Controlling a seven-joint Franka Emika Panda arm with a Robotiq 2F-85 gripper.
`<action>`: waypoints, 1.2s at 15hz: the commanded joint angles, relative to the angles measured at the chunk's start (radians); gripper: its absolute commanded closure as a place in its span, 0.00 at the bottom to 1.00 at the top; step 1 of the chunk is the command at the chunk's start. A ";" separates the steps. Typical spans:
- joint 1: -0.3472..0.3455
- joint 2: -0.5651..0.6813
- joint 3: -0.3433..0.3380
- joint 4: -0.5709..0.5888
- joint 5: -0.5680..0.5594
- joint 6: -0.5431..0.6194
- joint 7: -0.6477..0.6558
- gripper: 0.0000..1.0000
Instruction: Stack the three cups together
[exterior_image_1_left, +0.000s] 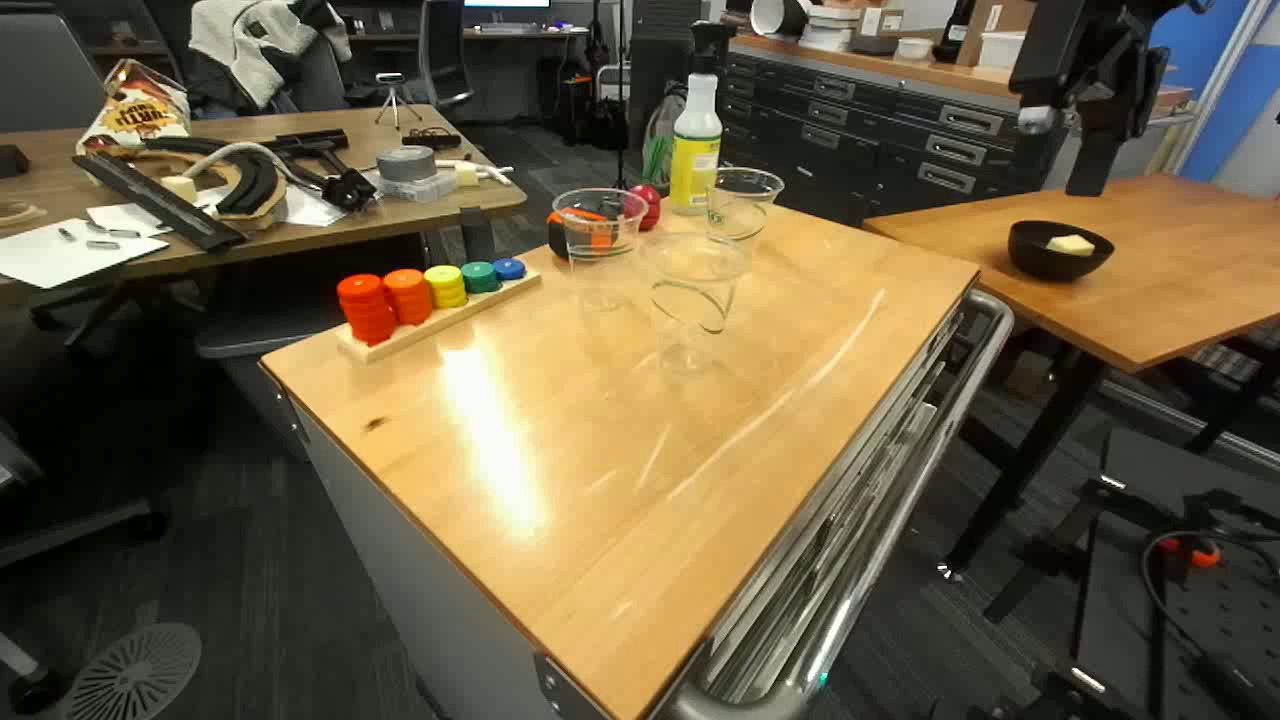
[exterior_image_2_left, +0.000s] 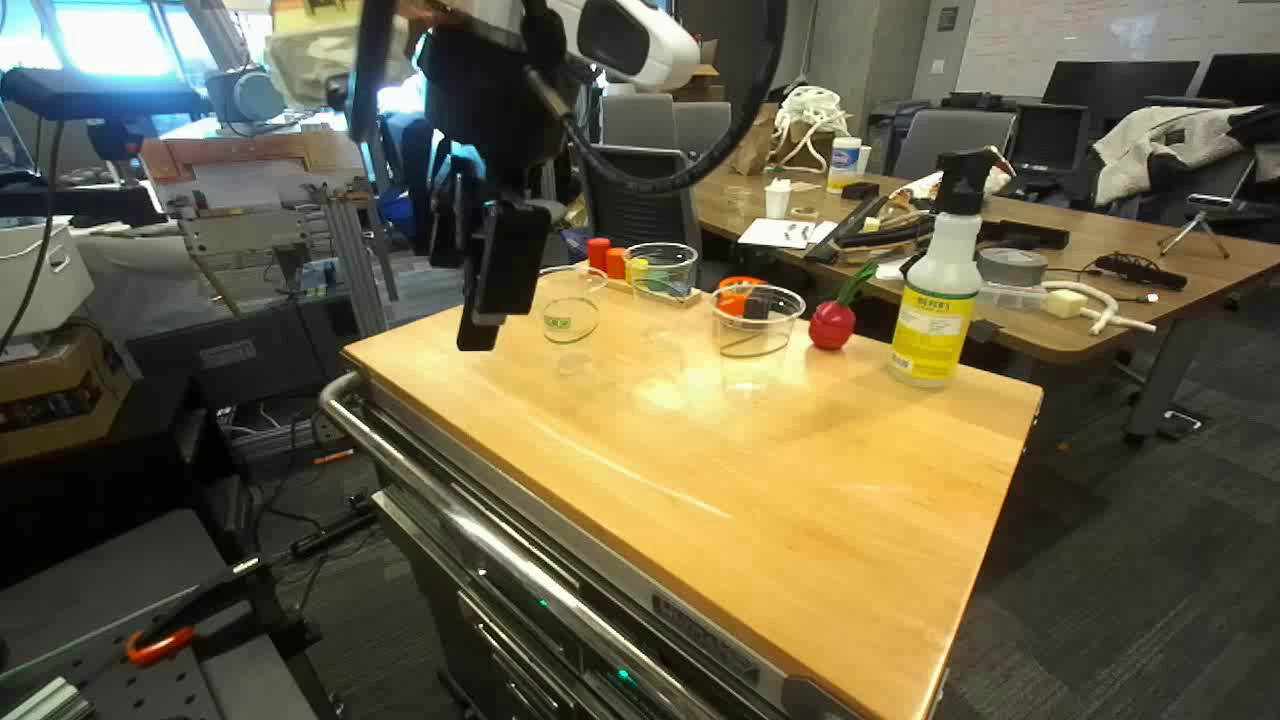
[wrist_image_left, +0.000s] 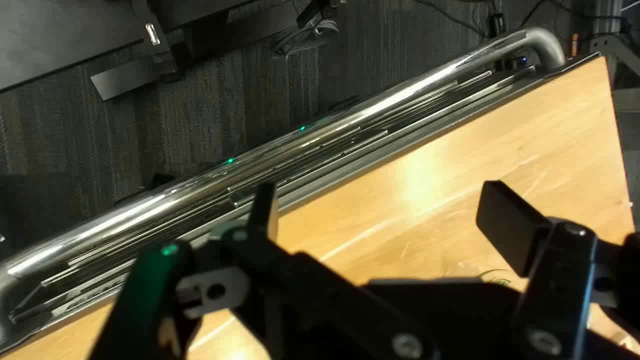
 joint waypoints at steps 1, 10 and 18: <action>-0.028 0.002 0.026 0.005 0.008 -0.003 -0.008 0.00; -0.028 0.016 0.033 0.031 0.002 0.005 -0.011 0.00; -0.040 0.197 0.075 0.187 -0.055 0.155 0.093 0.00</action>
